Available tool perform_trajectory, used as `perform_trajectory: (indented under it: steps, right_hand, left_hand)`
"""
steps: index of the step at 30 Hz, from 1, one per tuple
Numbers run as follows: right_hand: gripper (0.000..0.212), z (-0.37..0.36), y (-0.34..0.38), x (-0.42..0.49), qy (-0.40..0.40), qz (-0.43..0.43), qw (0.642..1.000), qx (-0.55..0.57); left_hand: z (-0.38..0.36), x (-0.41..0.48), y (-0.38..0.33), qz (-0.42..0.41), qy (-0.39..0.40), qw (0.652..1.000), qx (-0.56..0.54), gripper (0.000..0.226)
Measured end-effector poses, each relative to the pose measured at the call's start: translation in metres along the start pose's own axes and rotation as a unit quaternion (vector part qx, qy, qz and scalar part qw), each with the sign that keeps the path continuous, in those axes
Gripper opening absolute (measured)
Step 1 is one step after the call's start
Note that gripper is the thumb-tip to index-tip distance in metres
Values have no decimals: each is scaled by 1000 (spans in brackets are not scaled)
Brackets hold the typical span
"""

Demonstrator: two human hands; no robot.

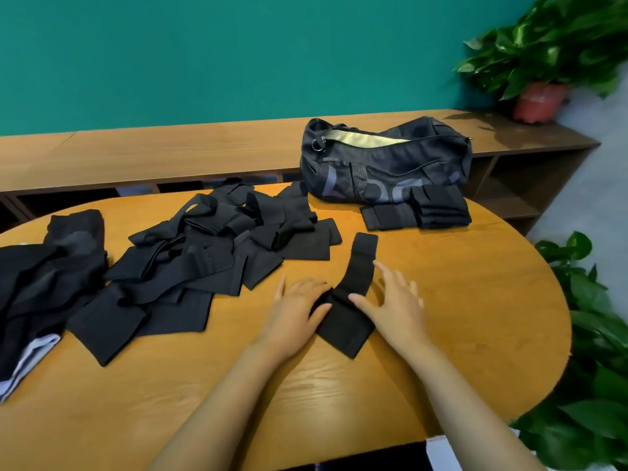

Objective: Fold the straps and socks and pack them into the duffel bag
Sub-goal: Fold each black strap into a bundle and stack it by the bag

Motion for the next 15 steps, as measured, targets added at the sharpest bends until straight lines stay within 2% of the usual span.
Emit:
perform_trajectory:
  steps: [3, 7, 11, 13, 15]
  right_hand:
    - [90, 0, -9, -27, 3, 13, 997, -71]
    - [86, 14, -21, -48, -24, 14, 996, -84]
    - [62, 26, -23, -73, -34, 96, 994, -41]
    - [43, 28, -21, -88, -18, 162, 986, -21]
    - [33, 26, -23, -100, 11, 194, 981, -5]
  left_hand:
    - [-3, -28, -14, 34, -19, 999, 0, 42]
    - [-1, -59, -33, 44, -33, 998, 20, 48]
    - [4, -86, -50, 42, -73, 996, -23, 43]
    - [6, -95, -55, 38, -76, 995, -55, 42]
    - [8, -101, -59, 24, -62, 996, -58, 43]
Point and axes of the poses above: each hand's wrist, its own x-axis towards the middle knuckle, its own z-axis out of the back of the hand, y = z × x, the point moved 4 cm from there along x, towards the middle knuckle, and after that the axes turned 13 degrees about x, right-handed, at the moved point
